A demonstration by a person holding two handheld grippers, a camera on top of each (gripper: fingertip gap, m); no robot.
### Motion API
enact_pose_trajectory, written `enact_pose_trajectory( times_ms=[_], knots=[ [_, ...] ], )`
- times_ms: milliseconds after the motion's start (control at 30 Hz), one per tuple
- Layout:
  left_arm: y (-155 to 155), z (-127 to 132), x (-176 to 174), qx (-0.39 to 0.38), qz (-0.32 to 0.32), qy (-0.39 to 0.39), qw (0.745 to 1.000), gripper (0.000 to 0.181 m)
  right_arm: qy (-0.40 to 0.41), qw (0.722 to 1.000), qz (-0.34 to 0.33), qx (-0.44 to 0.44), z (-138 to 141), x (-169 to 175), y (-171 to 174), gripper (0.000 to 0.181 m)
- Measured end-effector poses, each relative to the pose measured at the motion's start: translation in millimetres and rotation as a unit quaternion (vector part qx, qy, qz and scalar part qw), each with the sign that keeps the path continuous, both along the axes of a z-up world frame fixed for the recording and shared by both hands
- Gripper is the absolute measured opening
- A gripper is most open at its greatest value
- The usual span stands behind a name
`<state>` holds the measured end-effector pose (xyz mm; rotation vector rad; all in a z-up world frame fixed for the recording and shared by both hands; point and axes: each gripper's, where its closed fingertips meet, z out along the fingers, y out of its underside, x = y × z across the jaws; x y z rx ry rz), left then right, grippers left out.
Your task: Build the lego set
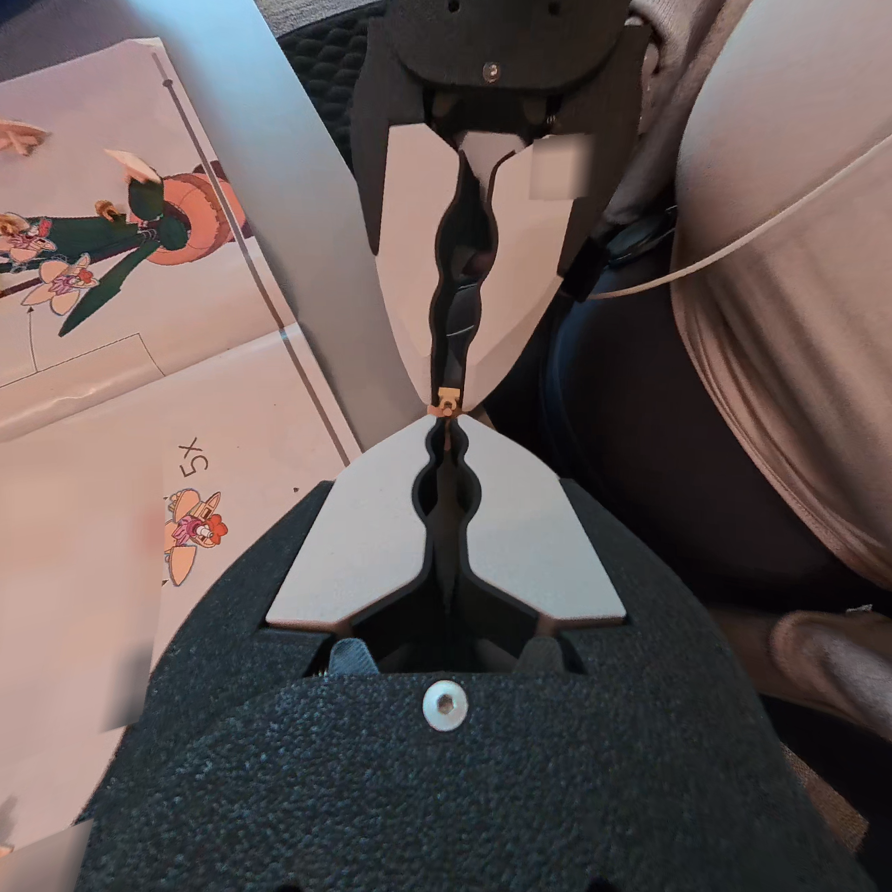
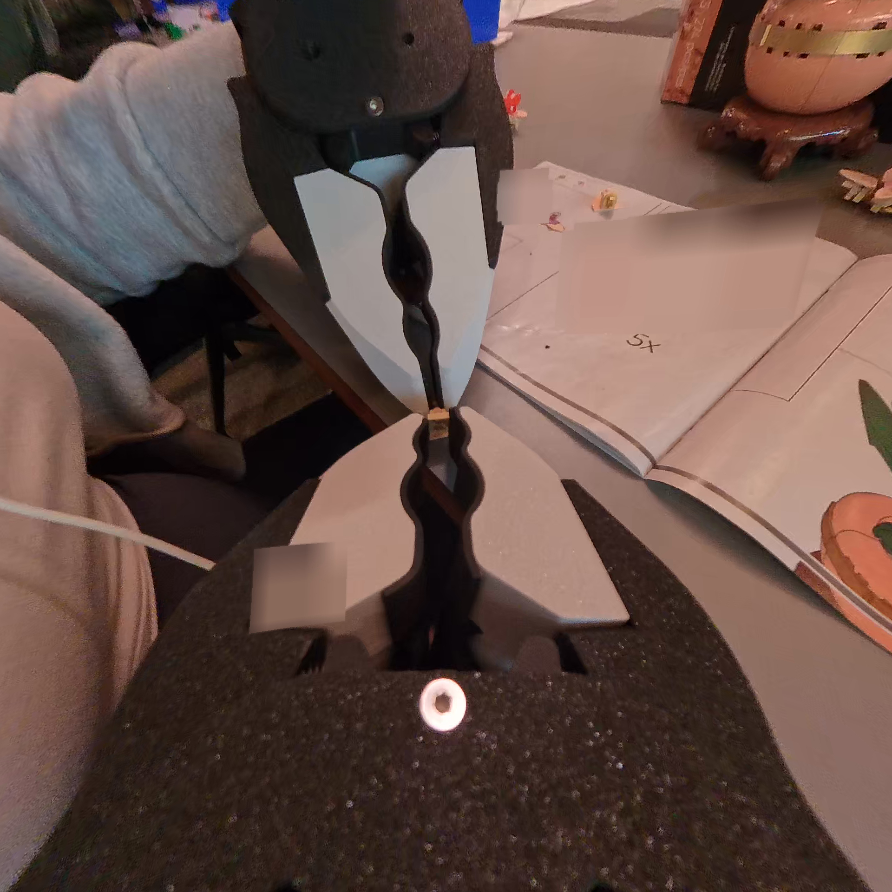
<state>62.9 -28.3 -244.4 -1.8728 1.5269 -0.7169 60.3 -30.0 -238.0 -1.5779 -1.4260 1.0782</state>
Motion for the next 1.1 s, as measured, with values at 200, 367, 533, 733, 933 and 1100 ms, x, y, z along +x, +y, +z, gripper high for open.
enact_pose_trajectory(
  times_ms=[200, 367, 533, 733, 933, 1100],
  knots=[
    [-1.2, -0.1, -0.1, -0.005, -0.005, -0.001, 1.000, 0.002, 0.027, 0.999, 0.004, -0.017, -0.6, -0.6, -1.2, 0.008],
    [-1.5, -0.1, -0.2, -0.010, -0.006, -0.001, 1.000, 0.002, 0.021, 1.000, 0.007, -0.012, -2.8, -1.0, -1.2, 0.007],
    [-1.8, 0.0, -0.3, -0.016, -0.006, -0.002, 1.000, 0.002, 0.006, 1.000, 0.012, 0.009, -2.4, -1.3, -2.0, 0.007],
    [-2.8, 0.3, -0.9, -0.026, -0.007, -0.005, 1.000, 0.002, -0.011, 1.000, 0.020, 0.015, -2.6, -2.5, -2.6, 0.006],
    [-2.9, 0.7, -0.8, -0.026, -0.006, -0.005, 1.000, 0.003, -0.018, 0.999, 0.026, 0.021, -3.0, -2.3, -2.2, 0.007],
    [-4.2, 1.3, -0.6, -0.027, -0.009, -0.006, 1.000, 0.009, -0.016, 0.999, 0.027, 0.026, -2.9, -2.4, -1.7, 0.007]
  ],
)
